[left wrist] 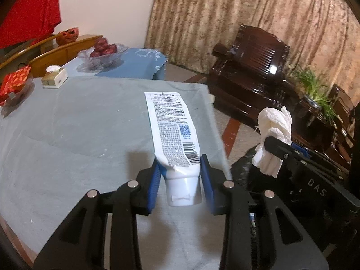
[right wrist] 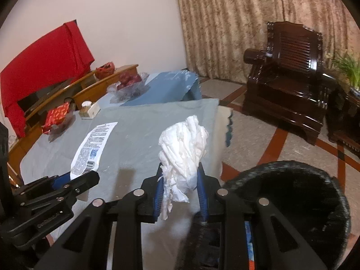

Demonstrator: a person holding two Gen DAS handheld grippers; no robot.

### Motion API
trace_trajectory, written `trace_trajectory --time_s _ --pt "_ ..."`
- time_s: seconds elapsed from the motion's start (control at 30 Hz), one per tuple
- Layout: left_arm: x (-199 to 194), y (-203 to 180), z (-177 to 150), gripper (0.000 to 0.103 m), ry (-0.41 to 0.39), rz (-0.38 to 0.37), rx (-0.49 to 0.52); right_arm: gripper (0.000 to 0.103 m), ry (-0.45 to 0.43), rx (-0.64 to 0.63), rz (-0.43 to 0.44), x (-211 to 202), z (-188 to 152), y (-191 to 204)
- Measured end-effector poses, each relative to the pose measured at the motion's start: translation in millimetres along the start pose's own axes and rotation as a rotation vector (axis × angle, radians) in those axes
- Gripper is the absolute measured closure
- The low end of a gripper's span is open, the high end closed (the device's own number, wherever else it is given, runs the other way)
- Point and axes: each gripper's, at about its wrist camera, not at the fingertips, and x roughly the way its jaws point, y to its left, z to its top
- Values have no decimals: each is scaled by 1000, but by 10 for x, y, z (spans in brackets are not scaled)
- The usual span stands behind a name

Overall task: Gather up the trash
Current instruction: 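Carry the tube and tissue with both grippers over the bin, then open both grippers to drop the tube and tissue into the bin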

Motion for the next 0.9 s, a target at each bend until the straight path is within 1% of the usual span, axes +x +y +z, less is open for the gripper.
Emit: trace_trajectory --time_s 0.23,0.43,0.7,0.9 --pt "-114 -455 -14 70 -13 -75 54 76 -45 12 -41 -401 -36 -265" --pt "-97 -901 -53 70 -6 -141 104 76 -65 43 -110 -674 -92 -631" --pt "42 -1429 -132 70 15 -216 166 76 -71 78 -191 -882 -200 -1043" --pt "233 -1755 -238 70 44 -258 215 76 -55 123 -255 -973 -366 -1423"
